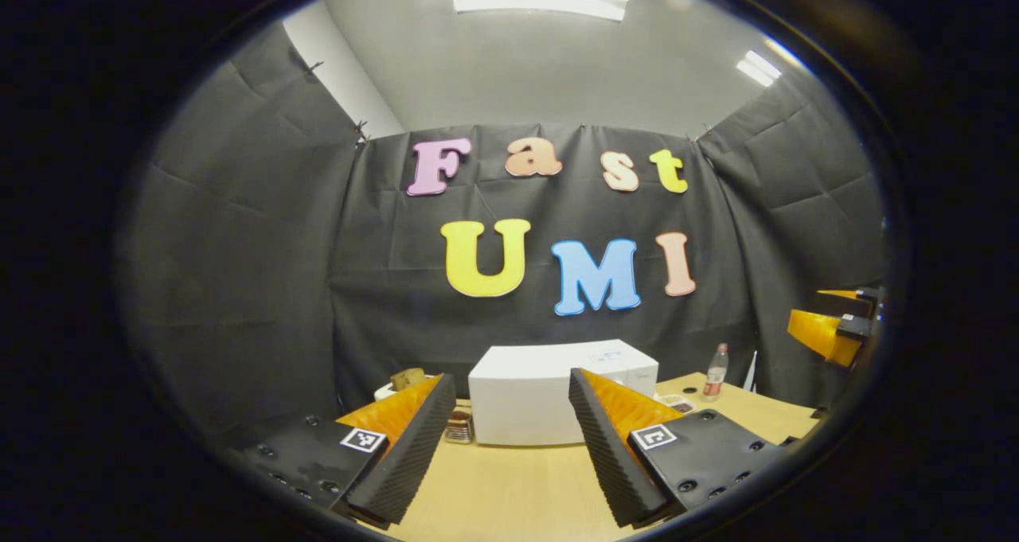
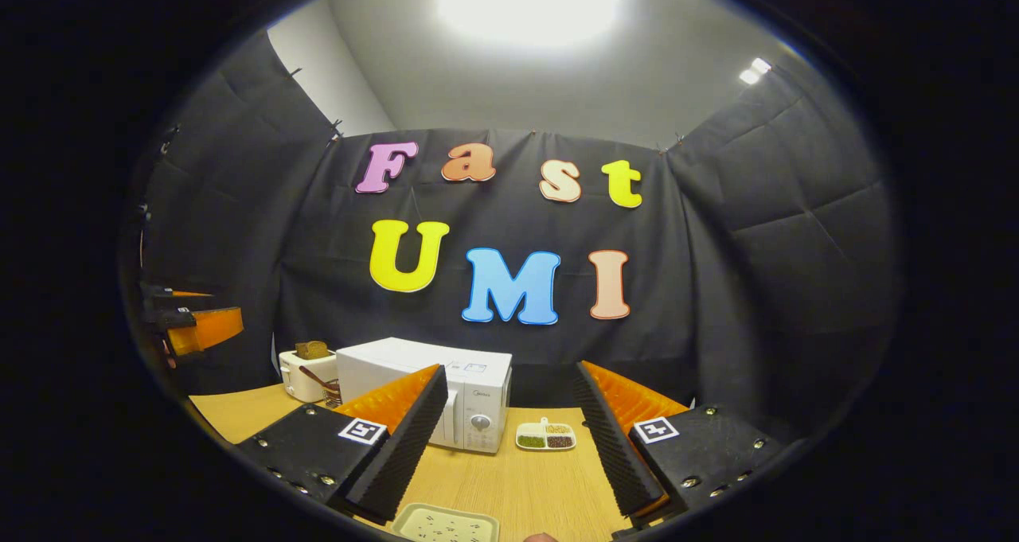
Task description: Open the microwave oven with the left hand, put the food in, and close the microwave oven.
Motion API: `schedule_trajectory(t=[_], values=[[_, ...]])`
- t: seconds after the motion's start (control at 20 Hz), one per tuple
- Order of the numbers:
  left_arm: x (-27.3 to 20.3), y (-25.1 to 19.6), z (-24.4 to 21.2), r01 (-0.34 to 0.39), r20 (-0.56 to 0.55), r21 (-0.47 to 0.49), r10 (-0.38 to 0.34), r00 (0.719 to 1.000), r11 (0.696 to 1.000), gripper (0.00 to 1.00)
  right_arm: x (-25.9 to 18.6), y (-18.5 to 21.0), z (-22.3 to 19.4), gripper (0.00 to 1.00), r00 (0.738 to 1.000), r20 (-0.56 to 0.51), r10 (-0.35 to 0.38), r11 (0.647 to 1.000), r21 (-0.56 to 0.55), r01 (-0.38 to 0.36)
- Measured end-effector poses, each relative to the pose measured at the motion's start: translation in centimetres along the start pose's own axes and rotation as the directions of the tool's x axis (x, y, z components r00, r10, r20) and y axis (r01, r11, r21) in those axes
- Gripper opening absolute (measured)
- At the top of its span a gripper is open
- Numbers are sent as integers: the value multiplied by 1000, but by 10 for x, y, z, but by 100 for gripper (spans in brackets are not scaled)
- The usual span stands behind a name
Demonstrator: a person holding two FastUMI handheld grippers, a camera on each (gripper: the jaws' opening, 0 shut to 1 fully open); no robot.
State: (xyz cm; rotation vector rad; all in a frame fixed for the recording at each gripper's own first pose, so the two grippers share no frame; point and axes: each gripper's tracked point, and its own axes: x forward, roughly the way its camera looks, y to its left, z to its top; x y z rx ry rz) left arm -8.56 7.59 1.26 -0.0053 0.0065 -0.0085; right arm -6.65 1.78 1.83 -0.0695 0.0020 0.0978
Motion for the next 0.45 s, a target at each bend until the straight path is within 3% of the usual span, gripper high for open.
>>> schedule_trajectory(t=[0.45], values=[[1, -4, 3, -9, 8, -6, 9, 1000, 1000, 96, 3, -5, 4, 97, 1000, 7, 0, 1000, 10, 0]])
